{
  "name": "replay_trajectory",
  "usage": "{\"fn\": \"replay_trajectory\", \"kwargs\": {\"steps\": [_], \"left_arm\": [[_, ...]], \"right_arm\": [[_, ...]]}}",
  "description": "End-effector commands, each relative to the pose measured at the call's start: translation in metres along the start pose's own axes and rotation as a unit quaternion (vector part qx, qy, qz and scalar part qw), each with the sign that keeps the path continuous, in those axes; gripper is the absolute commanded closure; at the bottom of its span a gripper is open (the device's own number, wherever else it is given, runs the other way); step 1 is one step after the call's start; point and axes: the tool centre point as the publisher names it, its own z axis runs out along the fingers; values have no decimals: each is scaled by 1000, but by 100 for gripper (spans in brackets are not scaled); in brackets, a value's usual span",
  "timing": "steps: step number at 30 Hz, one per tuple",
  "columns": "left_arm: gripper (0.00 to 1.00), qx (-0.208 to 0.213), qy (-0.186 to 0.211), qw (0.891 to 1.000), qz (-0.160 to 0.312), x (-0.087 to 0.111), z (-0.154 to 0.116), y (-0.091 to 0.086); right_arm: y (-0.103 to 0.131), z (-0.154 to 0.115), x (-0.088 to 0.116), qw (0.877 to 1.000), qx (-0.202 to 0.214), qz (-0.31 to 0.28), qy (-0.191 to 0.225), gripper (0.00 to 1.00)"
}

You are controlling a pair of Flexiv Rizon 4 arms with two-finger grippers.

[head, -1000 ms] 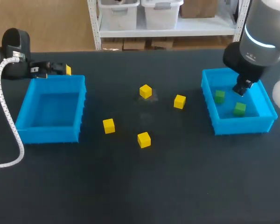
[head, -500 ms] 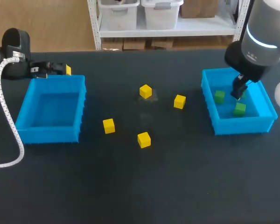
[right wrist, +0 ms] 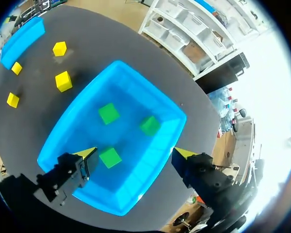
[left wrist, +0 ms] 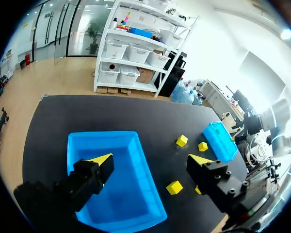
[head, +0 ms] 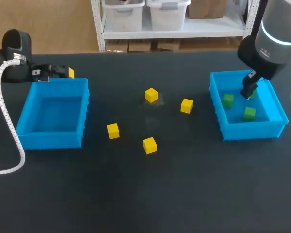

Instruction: Put the green cubes in the right bin and the yellow cubes in the left bin.

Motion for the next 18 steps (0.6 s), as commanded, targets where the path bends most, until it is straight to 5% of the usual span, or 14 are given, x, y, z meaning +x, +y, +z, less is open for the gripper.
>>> {"fn": "replay_trajectory", "kwargs": {"steps": [1,18], "left_arm": [[0,4,-3,1000,1,1,0,2],[0,21,-4,999,23,-10,-3,4]], "right_arm": [[0,-1,3,1000,1,0,-3,0],[0,-1,3,1000,1,0,-3,0]]}}
